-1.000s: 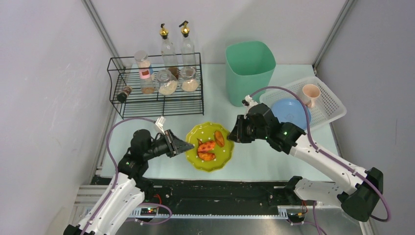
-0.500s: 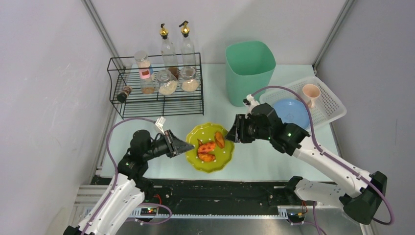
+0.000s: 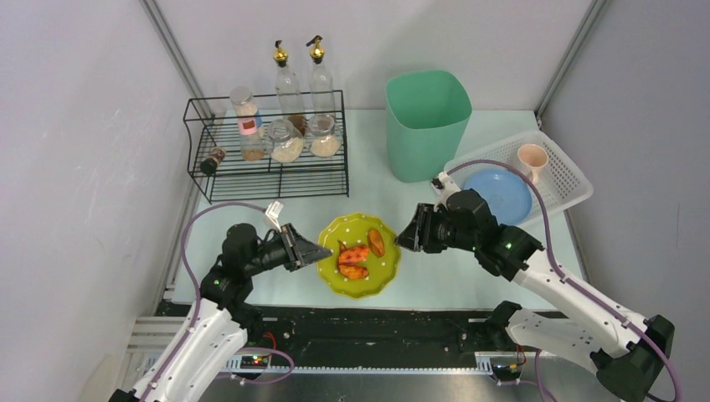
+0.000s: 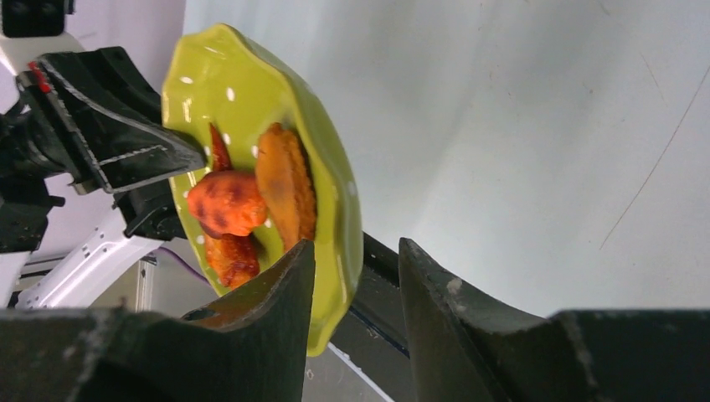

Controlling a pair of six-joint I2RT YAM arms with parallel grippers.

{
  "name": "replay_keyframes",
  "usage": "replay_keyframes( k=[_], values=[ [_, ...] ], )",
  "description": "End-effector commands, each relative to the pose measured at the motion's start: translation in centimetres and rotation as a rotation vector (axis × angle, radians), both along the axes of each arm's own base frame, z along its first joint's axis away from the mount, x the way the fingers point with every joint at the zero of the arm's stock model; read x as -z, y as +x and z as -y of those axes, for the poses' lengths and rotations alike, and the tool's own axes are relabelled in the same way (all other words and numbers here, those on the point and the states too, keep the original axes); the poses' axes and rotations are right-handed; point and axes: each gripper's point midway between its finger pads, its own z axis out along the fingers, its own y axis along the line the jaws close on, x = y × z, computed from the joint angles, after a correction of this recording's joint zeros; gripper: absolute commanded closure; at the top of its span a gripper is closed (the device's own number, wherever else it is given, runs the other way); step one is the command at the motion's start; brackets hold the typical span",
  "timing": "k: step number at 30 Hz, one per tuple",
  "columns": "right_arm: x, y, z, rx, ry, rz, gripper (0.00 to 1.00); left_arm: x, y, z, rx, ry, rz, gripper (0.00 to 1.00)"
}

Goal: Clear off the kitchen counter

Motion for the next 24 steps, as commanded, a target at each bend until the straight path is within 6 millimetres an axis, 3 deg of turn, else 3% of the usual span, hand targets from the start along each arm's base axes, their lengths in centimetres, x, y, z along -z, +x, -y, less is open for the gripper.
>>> replay_keyframes(
  k=[1,13,24],
  values=[
    [-0.5,0.0,-0.6,-0.006,0.066,0.003,0.54,-5.4,-0.9,0.9,0.073,-0.126,0.132,1.0],
    [1.0,-0.8,-2.6,-0.053,0.132,-0.052,0.53,-5.6,-1.1,0.9,0.074,-0.133,0.137,1.0],
    [1.5,-0.7,-3.5,-0.057,0.141,-0.058,0.66,-5.6,-1.2,0.8,0.074,-0.137,0.138,1.0]
  ],
)
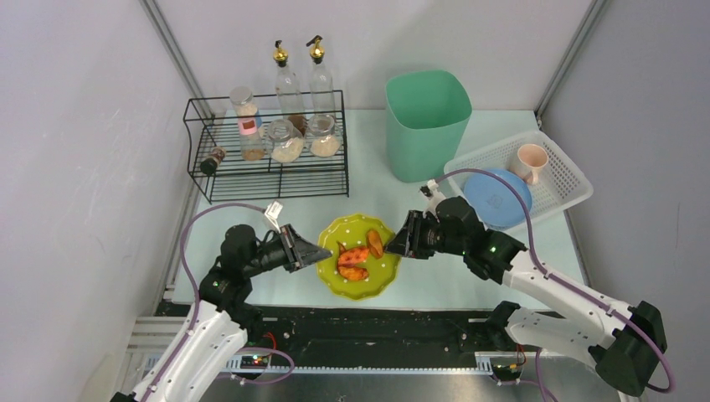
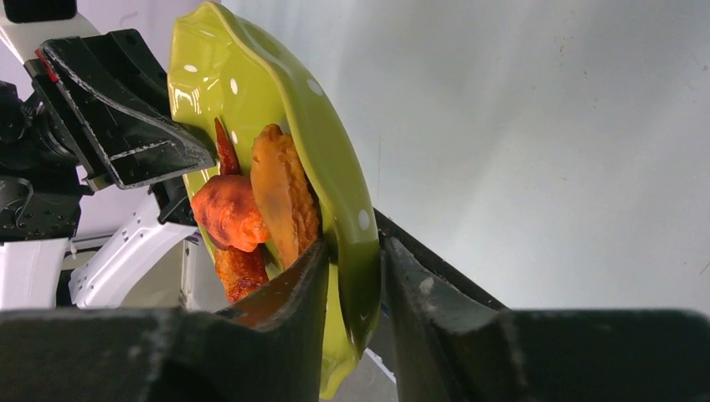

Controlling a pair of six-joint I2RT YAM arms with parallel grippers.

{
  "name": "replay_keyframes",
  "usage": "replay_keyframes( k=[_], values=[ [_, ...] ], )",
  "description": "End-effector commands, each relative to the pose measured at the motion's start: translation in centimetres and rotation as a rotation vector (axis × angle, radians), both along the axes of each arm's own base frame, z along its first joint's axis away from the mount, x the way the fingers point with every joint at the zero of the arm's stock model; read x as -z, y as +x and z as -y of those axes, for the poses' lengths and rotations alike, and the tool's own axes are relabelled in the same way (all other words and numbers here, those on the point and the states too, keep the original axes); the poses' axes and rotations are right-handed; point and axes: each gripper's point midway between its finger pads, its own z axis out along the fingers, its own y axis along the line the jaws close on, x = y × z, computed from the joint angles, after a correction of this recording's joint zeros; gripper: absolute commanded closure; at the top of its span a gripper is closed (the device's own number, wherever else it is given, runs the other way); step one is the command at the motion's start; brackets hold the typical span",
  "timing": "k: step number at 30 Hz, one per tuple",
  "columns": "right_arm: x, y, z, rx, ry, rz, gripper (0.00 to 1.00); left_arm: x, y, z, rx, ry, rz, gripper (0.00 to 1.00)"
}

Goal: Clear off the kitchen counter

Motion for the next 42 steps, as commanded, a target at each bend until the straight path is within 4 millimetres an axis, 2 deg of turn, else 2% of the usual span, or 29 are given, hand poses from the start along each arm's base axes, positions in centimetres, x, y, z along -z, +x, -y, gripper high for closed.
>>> replay_keyframes(
  k=[1,4,9,15,17,24,25,28,34,42],
  values=[
    [-1.1,0.3,-0.7,-0.003,0.044,0.028,0.69,-5.1,-0.8,0.8,0.064,-0.124,0.129,1.0],
    [-1.0,0.3,-0.6,0.0,0.04,0.032,0.77,-5.0,-0.8,0.8,0.063,-0.122,0.128,1.0],
    [-1.1,0.3,-0.5,0.0,0.041,0.04,1.0,-4.7,-0.8,0.8,0.067,-0.118,0.123,1.0],
    [-1.7,0.1,-0.6,-0.002,0.067,0.066,1.0,-4.2,-0.6,0.8,0.061,-0.11,0.109,0.99],
    [-1.9,0.1,-0.6,0.001,0.079,0.068,1.0,-3.9,-0.4,0.8,0.054,-0.105,0.104,0.87],
    [-3.8,0.4,-0.4,0.02,0.149,0.085,1.0,-2.2,-0.1,0.8,0.052,-0.075,0.079,0.6],
    [-3.9,0.4,-0.3,0.019,0.156,0.083,1.0,-2.0,0.0,0.8,0.048,-0.072,0.077,0.52],
    [-4.7,0.6,-0.1,0.028,0.192,0.083,1.0,-1.5,0.1,0.7,0.041,-0.064,0.068,0.43],
    [-6.0,1.1,0.5,0.045,0.249,0.083,1.0,-1.5,0.2,0.6,0.034,-0.046,0.084,0.36],
    [-8.0,2.5,2.3,0.111,0.307,0.109,1.0,-2.0,0.5,0.1,0.002,-0.03,0.108,0.35]
  ],
)
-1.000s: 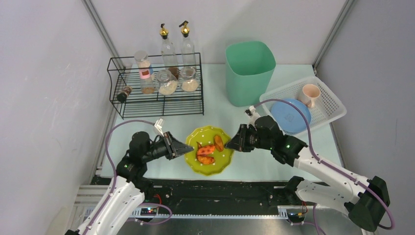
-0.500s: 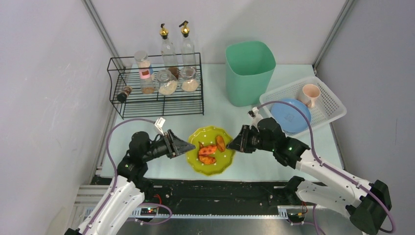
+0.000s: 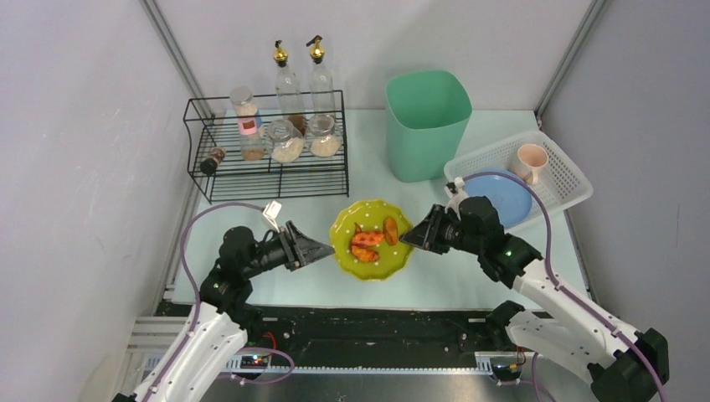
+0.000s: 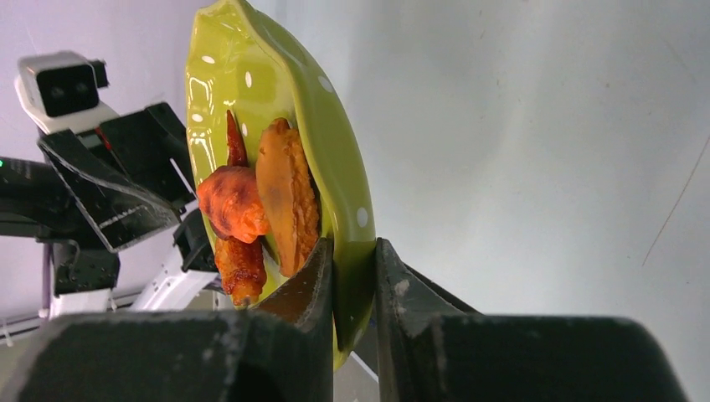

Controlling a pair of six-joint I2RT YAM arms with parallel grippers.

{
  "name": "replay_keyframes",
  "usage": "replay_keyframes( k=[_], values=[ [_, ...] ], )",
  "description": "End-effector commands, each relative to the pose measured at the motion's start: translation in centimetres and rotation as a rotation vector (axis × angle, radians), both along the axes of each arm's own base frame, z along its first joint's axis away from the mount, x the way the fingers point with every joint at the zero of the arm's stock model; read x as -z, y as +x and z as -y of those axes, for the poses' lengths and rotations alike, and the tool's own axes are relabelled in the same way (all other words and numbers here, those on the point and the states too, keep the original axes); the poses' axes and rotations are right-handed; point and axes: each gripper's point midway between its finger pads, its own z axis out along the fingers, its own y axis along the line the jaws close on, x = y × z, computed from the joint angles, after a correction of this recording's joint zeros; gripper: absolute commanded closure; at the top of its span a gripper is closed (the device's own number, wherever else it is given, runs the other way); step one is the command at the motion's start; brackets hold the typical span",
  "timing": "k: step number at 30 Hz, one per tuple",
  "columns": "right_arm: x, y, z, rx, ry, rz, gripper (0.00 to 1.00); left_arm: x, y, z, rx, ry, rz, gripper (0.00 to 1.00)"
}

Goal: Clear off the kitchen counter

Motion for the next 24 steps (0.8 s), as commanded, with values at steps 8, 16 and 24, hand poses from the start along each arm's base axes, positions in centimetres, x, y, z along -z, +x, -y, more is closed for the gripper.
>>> replay_keyframes(
  k=[8,16,24],
  values=[
    [-10.7,2.8,1.7,0.086,0.226,0.215,1.0,-6.9,-0.7,-0.5,0.006,-0.01,0.206,0.34],
    [-15.1,6.0,3.4,0.179,0.196,0.296,1.0,-7.8,0.6,-2.1,-0.041,0.185,0.297,0.32],
    [-20.2,10.5,6.0,0.32,0.203,0.376,1.0,-5.5,2.4,-4.0,-0.112,0.364,0.31,0.31]
  ],
)
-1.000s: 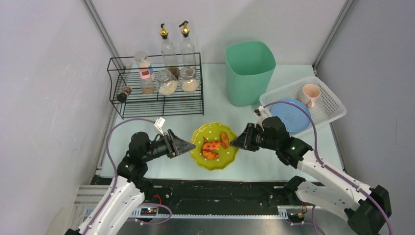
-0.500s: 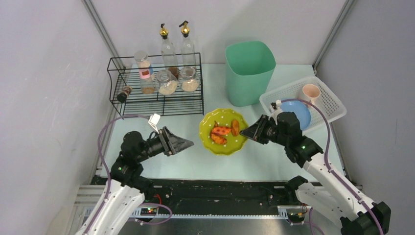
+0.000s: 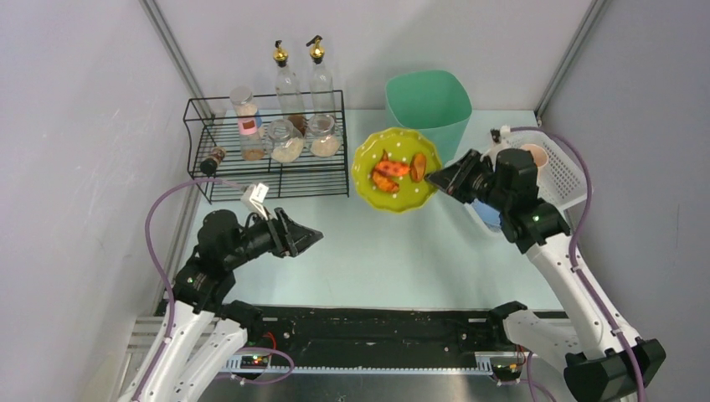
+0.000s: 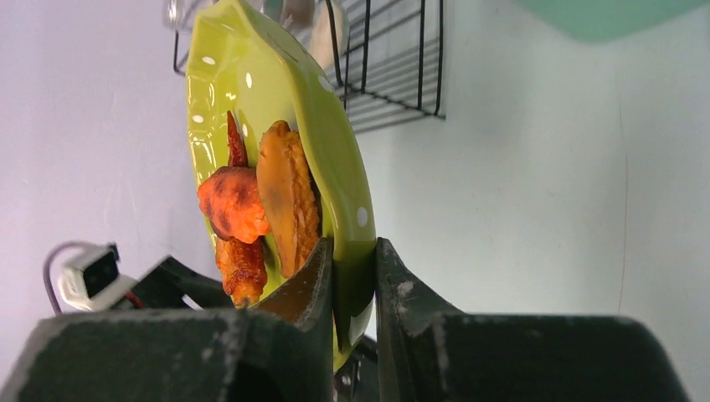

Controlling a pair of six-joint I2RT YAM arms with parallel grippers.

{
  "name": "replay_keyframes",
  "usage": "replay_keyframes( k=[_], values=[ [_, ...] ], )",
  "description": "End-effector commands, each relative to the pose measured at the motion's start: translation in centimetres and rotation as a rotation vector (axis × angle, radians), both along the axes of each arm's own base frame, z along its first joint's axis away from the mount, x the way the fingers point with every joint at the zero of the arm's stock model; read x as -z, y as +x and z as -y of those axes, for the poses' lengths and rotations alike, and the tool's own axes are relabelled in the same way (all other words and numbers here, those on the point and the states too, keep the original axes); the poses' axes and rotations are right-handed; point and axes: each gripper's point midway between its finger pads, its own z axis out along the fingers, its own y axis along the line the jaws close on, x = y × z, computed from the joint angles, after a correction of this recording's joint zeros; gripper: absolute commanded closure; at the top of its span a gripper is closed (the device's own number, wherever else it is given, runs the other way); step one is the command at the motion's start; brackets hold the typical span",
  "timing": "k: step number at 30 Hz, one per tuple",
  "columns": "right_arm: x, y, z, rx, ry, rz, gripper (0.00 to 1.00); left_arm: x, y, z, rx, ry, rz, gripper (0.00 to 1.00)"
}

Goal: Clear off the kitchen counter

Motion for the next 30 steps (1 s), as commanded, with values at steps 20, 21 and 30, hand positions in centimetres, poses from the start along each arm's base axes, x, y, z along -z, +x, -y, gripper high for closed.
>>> replay_keyframes(
  k=[20,21,30],
  values=[
    [-18.3,16.9,8.5,0.434,-0.004,0.376,1.0,3.3,0.6,-1.2,0.019,0.172,0.042,0.29],
    [-19.4,17.1,8.9,0.45,-0.004,0.398,1.0,3.2,0.6,-1.2,0.019,0.171,0.045,0.29],
    [-18.1,21.6,11.9,0.573,-0.199,0.42,1.0,2.9,0.3,-1.3,0.012,0.161,0.068,0.28]
  ],
)
